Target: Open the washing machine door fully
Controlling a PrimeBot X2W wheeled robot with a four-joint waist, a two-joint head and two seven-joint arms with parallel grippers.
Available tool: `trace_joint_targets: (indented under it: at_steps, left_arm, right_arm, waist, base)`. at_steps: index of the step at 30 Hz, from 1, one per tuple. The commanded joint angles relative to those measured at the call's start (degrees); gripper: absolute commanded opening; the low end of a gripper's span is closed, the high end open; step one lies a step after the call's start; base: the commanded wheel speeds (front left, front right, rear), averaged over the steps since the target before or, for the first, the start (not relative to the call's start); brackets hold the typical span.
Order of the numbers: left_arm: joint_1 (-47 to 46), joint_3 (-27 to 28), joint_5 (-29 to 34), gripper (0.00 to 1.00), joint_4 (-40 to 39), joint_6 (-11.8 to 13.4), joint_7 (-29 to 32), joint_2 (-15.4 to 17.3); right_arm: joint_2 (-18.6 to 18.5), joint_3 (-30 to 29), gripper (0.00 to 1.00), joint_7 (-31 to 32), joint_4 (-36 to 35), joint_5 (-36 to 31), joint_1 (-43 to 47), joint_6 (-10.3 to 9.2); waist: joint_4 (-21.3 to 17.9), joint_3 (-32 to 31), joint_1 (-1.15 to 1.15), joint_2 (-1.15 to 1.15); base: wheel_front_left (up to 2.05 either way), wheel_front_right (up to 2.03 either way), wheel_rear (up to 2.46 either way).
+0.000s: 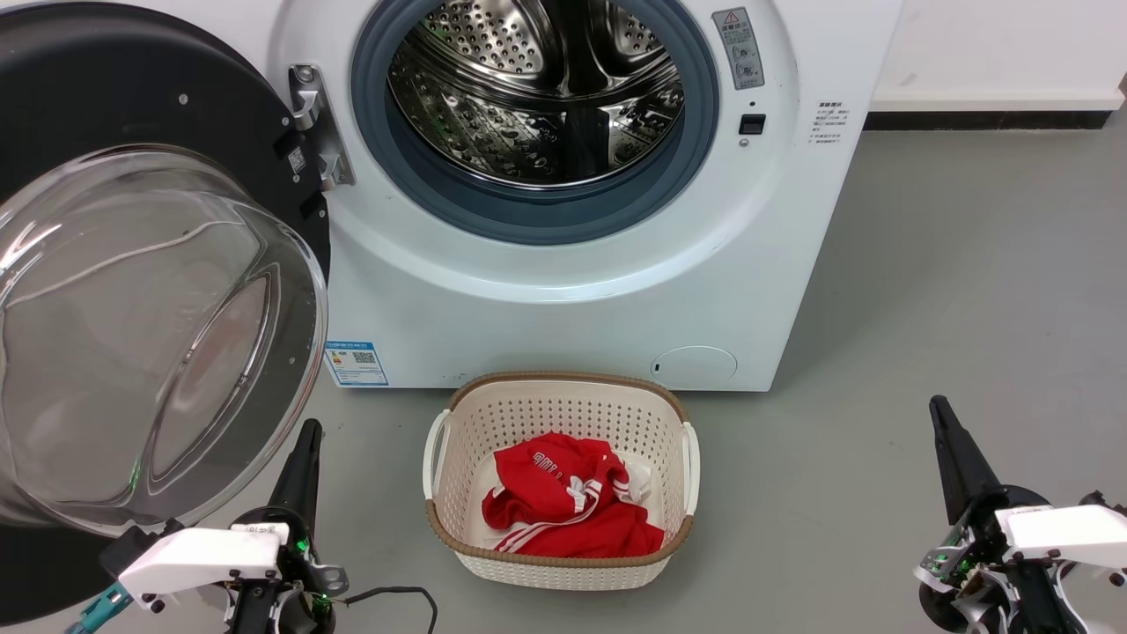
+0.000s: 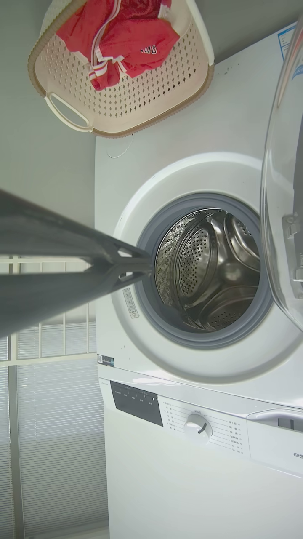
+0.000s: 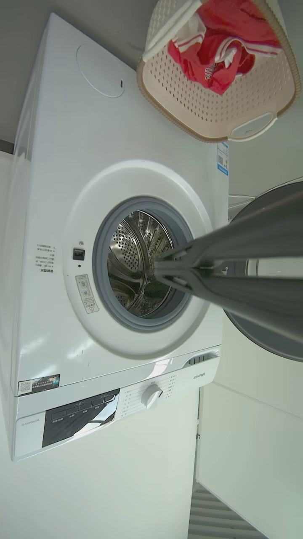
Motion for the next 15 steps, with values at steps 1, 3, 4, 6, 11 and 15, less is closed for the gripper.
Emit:
trace_joint_targets:
  at_steps: [1, 3, 4, 6, 11, 15]
  left_arm:
    - [-0.69, 0.29, -1.42, 0.00, 0.18, -0.42, 0.46, -0.04]
    - [-0.75, 0.35, -2.28, 0.00, 0.24, -0.44, 0.57, -0.05]
    - [-0.76, 0.39, -2.73, 0.00, 0.28, -0.47, 0.64, -0.05]
    - [-0.77, 0.44, -3.56, 0.00, 0.34, -0.48, 0.96, -0.06]
    - [-0.85, 0.56, -5.56, 0.00, 0.52, -0.56, 1.43, -0.07]
    - [-0.85, 0.55, -5.47, 0.00, 0.52, -0.53, 1.41, -0.07]
  right_arm:
    - [-0.01, -0.18, 0.00, 0.56, 0.16, 1.54, -0.77, 0.00]
    - [0.01, -0.26, 0.00, 0.64, 0.24, 2.29, -0.85, 0.00]
    - [0.02, -0.30, 0.00, 0.77, 0.26, 2.67, -0.90, 0.00]
    - [0.04, -0.39, 0.00, 0.99, 0.33, 3.48, -0.98, 0.00]
    - [0.10, -0.61, 0.00, 1.54, 0.54, 5.33, -1.11, 0.00]
    - [0.16, -0.68, 0.00, 1.45, 0.52, 5.17, -1.13, 0.00]
  waist:
    - [0.00, -0.04, 0.00, 0.00]
    - [0.01, -0.07, 0.00, 0.00]
    - [0.01, -0.08, 0.00, 0.00]
    - [0.01, -0.11, 0.00, 0.00]
    - [0.01, -0.19, 0.00, 0.00]
    - [0.01, -0.20, 0.00, 0.00]
  base:
    - [0.00, 0.00, 0.00]
    - [0.00, 0.00, 0.00]
    - [0.00, 0.00, 0.00]
    - [0.00, 0.00, 0.00]
    - [0.00, 0.00, 0.00]
    - [0.00, 0.00, 0.00]
